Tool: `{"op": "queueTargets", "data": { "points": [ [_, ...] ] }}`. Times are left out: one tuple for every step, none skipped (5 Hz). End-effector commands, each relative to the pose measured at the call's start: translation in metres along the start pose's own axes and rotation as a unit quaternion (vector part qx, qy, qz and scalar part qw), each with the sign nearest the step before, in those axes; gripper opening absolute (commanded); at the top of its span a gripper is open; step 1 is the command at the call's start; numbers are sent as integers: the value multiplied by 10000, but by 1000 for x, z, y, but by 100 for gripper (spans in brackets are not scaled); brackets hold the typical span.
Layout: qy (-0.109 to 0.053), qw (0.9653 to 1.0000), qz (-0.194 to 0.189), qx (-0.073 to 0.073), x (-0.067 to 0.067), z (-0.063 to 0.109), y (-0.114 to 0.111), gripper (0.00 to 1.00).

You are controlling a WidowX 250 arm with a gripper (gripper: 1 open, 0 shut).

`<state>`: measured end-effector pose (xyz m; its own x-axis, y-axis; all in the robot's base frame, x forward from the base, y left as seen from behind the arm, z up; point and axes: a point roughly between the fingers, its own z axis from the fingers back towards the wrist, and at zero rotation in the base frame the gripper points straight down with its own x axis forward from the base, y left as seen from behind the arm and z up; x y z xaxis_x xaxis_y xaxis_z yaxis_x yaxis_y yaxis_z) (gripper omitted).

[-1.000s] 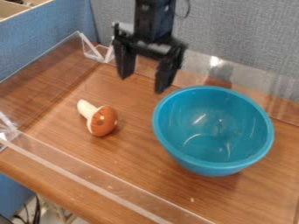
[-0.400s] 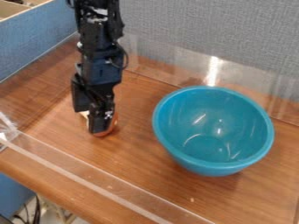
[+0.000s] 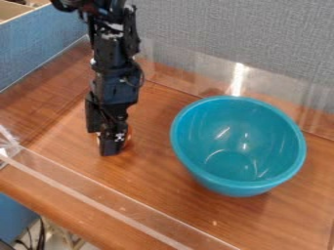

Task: Put the mushroom in the blue bowl

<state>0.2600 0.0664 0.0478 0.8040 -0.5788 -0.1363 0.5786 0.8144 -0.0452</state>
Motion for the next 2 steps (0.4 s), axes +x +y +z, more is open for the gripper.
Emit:
{"op": "queueTargets", "data": {
  "points": [
    [-250,9994,-145,174,7,8,13,100],
    [-344,9992,-97,158,6,15,10,100]
  ]
}}
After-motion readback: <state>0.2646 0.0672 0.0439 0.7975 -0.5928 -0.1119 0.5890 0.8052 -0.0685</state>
